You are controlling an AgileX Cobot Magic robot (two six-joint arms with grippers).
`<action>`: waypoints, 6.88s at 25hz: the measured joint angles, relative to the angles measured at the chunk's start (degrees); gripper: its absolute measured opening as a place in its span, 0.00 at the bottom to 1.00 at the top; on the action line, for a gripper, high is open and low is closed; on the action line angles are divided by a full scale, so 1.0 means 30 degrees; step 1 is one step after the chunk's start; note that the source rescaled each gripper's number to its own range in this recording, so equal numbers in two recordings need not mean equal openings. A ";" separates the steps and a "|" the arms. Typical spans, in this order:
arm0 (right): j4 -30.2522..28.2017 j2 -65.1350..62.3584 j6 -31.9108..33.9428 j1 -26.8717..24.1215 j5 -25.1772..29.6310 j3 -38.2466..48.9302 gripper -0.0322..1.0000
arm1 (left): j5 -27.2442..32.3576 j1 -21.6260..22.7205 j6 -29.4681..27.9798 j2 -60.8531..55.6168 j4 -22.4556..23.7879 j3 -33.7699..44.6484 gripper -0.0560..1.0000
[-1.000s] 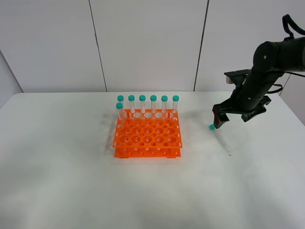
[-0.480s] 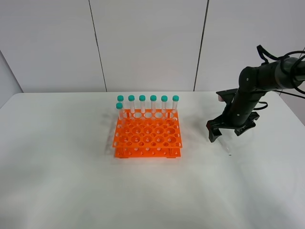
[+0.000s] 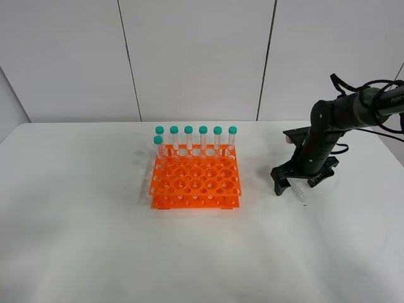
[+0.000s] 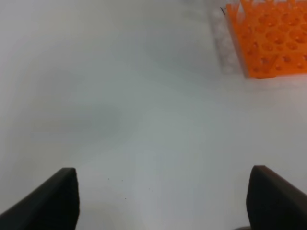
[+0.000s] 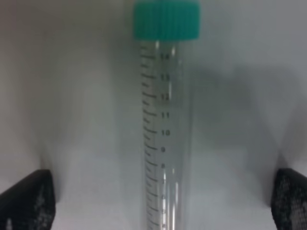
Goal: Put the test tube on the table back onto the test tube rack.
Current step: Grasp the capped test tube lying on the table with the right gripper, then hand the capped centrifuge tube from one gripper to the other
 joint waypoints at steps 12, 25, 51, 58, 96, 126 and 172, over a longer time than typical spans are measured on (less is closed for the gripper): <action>-0.0014 0.0015 0.0256 0.0000 0.0148 0.0000 0.03 | 0.0000 0.0000 0.0000 0.0000 0.0000 0.0000 1.00; -0.0148 -0.4976 -0.0736 0.0000 0.1965 0.0000 0.07 | 0.0000 0.0000 0.0000 0.0000 0.0000 0.0000 1.00; 0.6292 -1.7078 -0.8187 0.3083 -0.2137 0.8723 0.07 | -0.0019 0.0000 0.0000 0.0000 0.0000 0.0000 1.00; 1.0911 -1.5556 -1.2989 0.6818 -0.2519 0.8822 0.07 | -0.0019 0.0000 0.0000 0.0000 0.0000 0.0000 1.00; 1.7755 -1.3119 -1.8871 0.7399 -0.2387 0.8822 0.07 | -0.8587 -0.2107 1.5868 2.2273 -2.3136 -0.5091 0.95; 1.9369 -1.3119 -1.9281 0.7399 -0.0896 0.8822 0.07 | -1.1696 -0.9754 2.0277 2.6470 -3.0287 -0.5091 0.93; 1.9304 -1.3163 -1.9012 0.7399 -0.1198 0.8822 0.23 | -1.2179 -0.9754 2.0378 2.6506 -3.0296 -0.5091 0.05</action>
